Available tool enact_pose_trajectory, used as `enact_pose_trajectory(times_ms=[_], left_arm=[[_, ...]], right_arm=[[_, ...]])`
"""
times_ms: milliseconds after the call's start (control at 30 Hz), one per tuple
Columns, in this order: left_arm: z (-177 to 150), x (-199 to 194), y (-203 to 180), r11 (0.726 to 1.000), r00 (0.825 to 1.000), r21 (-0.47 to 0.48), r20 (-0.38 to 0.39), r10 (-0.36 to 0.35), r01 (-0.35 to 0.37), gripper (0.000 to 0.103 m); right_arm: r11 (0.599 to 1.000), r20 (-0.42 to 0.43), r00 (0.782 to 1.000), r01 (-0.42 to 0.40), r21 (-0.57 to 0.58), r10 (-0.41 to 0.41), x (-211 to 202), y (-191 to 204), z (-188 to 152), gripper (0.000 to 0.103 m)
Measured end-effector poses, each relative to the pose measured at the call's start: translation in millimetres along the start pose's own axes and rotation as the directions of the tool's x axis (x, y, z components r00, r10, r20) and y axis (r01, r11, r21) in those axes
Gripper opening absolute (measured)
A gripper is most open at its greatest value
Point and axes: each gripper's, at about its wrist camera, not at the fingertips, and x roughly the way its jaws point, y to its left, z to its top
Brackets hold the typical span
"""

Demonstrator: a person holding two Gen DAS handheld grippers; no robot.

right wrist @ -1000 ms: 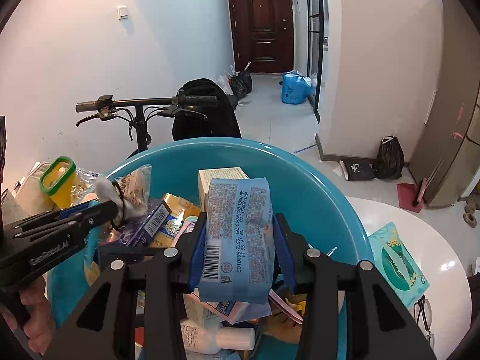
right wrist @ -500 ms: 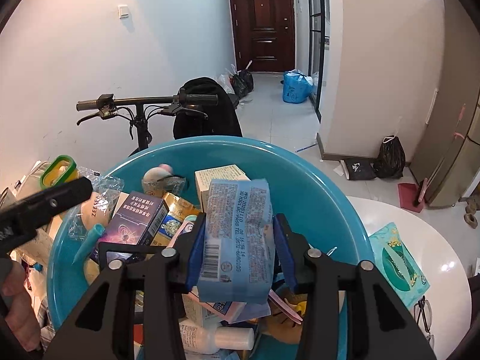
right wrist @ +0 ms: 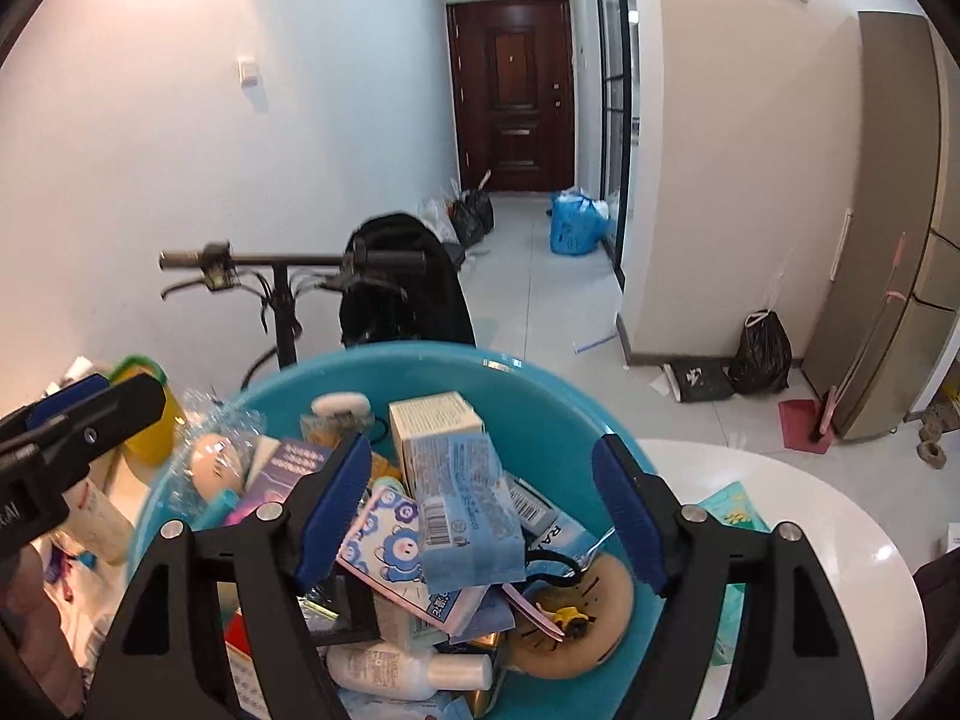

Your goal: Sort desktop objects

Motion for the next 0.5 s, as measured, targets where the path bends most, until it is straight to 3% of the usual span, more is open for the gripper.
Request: enact_pose_trajectory(times_ms=[200, 300, 367, 433, 500], left_arm=[[6.4, -41.9, -9.8, 1.0, 0.994, 0.015, 0.104, -0.018, 0.017, 0.085], [8.5, -66.2, -14.1, 0.999, 0.986, 0.023, 0.163, -0.033, 0.029, 0.088], [10.2, -81.3, -16.3, 0.998, 0.982, 0.029, 0.179, -0.066, 0.062, 0.088], [11.1, -98.0, -15.7, 0.992, 0.972, 0.028, 0.199, -0.129, 0.126, 0.088], [11.2, -114.0, -13.8, 0.989, 0.962, 0.014, 0.231, -0.143, 0.144, 0.088]], right_arm=[[1.0, 0.087, 0.996, -0.001, 0.01, 0.0, -33.1, -2.3, 9.8, 0.081], [1.0, 0.145, 0.989, 0.008, 0.015, -0.01, -54.5, -1.8, 13.5, 0.093], [1.0, 0.202, 0.979, 0.016, 0.011, -0.018, -71.5, 0.4, 15.1, 0.103], [1.0, 0.242, 0.97, 0.021, -0.003, -0.019, -86.2, 2.5, 16.2, 0.103], [0.999, 0.274, 0.961, 0.035, -0.013, -0.03, -100.5, 4.1, 17.2, 0.103]])
